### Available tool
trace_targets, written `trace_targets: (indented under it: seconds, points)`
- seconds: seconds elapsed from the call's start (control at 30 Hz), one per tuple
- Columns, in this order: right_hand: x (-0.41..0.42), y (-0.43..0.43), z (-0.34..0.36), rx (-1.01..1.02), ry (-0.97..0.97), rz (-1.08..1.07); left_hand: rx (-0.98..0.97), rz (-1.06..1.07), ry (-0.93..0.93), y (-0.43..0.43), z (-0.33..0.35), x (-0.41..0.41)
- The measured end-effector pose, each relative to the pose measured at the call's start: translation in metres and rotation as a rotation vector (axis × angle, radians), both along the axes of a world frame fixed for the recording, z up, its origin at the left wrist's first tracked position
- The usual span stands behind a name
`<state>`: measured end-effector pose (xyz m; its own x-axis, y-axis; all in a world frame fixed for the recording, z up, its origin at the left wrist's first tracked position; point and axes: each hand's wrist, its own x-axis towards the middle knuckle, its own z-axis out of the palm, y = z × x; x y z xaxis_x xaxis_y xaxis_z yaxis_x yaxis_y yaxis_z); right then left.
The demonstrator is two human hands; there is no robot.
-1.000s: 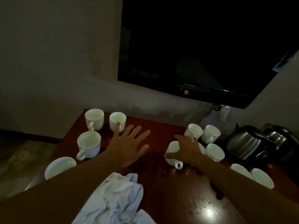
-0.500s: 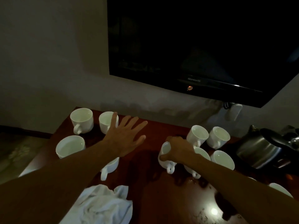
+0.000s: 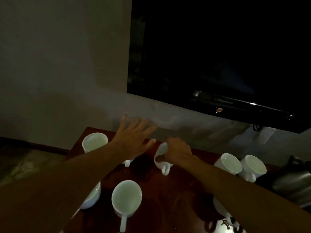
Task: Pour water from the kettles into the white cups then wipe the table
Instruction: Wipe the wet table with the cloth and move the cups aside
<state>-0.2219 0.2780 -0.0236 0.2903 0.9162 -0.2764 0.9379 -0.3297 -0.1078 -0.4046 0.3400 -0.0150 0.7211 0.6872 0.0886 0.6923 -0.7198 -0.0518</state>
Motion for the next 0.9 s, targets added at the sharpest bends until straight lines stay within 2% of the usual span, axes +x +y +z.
trace_targets:
  seconds: [0.6, 0.9]
  points:
    - [-0.042, 0.022, -0.007, -0.017, 0.0, 0.088, -0.02, -0.006, 0.05, 0.023, -0.018, 0.0]
    - [0.025, -0.026, 0.026, -0.018, 0.079, -0.025, -0.093, 0.013, 0.059, 0.0, -0.019, 0.018]
